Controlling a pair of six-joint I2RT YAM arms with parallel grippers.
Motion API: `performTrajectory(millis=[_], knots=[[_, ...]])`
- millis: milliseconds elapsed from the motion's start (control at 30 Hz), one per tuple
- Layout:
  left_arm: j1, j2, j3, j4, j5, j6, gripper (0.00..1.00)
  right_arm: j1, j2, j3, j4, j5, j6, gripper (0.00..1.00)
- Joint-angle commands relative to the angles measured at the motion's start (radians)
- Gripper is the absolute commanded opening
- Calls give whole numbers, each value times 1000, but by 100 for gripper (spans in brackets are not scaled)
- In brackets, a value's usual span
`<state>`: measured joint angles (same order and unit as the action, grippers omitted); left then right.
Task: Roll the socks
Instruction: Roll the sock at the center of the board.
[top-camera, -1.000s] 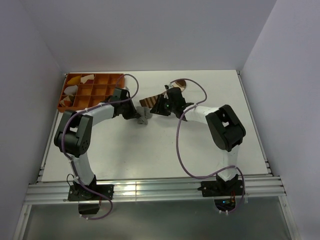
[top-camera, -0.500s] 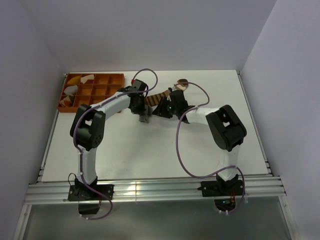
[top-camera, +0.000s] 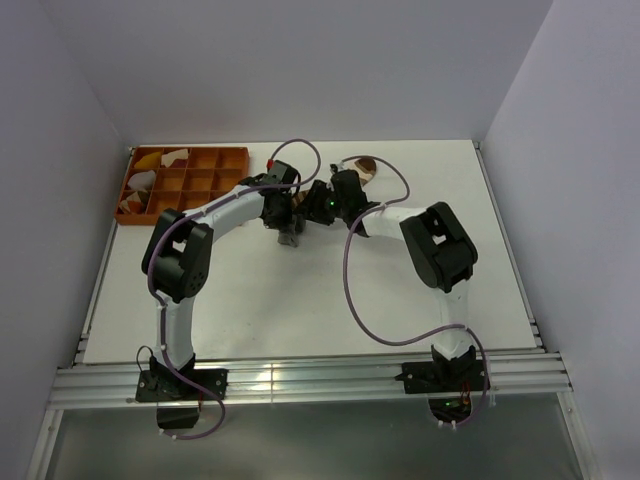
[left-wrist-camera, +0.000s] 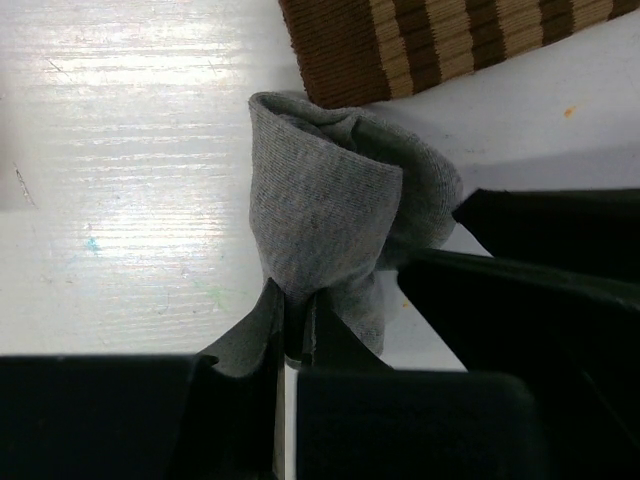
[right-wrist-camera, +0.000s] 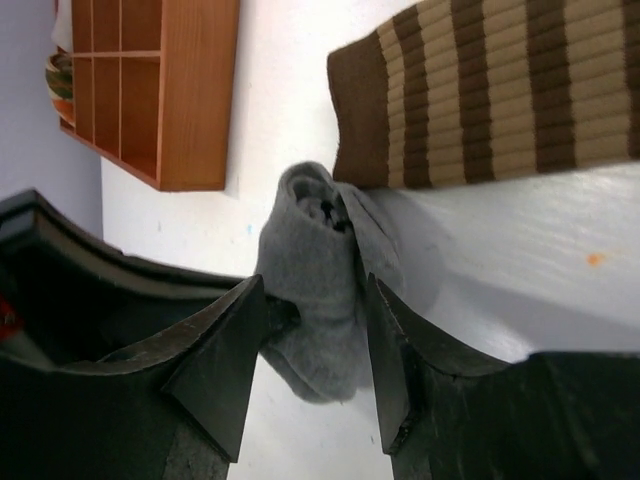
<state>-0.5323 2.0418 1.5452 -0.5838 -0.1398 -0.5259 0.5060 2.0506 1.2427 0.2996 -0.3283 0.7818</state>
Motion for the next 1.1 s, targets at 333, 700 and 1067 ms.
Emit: performTrajectory(millis=[333,700,1067], knots=[[-23,44,-17,-65,35,29,0,43,129,216,-106,-35,-13,55],[-32,3,-48,-7,77,21,3,80,180,256,-264,9,-44,23],[50,-254,-338,257,233,-110,67,71,175,210,-234,-12,-46,0]])
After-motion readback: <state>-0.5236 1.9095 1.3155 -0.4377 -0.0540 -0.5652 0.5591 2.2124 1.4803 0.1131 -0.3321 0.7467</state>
